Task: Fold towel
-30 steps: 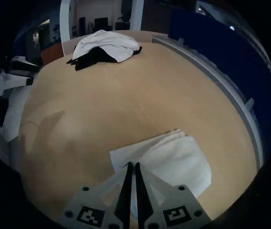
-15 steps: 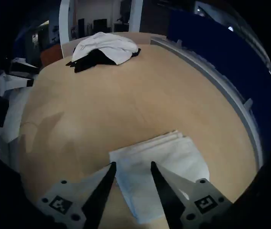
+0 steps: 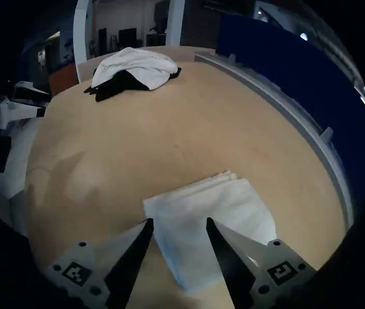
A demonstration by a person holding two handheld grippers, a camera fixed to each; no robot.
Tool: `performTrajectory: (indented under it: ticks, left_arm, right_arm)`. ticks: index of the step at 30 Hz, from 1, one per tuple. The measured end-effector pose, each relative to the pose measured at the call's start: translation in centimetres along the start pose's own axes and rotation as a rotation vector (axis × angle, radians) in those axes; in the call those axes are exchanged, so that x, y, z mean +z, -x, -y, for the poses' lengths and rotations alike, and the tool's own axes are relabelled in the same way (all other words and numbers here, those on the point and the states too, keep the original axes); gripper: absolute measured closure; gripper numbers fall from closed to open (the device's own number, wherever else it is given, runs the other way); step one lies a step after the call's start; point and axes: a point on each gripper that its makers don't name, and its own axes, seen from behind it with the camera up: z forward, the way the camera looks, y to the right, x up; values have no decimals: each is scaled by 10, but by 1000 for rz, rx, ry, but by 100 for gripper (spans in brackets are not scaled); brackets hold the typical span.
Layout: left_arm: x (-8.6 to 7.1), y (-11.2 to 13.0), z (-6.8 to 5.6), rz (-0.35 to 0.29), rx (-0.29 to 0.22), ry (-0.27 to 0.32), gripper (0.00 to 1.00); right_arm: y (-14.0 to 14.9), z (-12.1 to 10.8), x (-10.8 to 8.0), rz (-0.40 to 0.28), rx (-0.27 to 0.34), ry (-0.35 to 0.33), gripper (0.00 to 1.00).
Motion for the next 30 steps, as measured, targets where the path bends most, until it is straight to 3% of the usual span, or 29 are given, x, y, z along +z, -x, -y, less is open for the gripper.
performTrajectory:
  ticks: [19, 30]
  left_arm:
    - [4, -2, -6, -2, 3, 10, 6]
    - [4, -2, -11, -3, 7, 16, 6]
  right_arm:
    - [76, -8, -32, 63, 113, 64, 21]
    - [87, -6, -32, 75, 150, 65, 22]
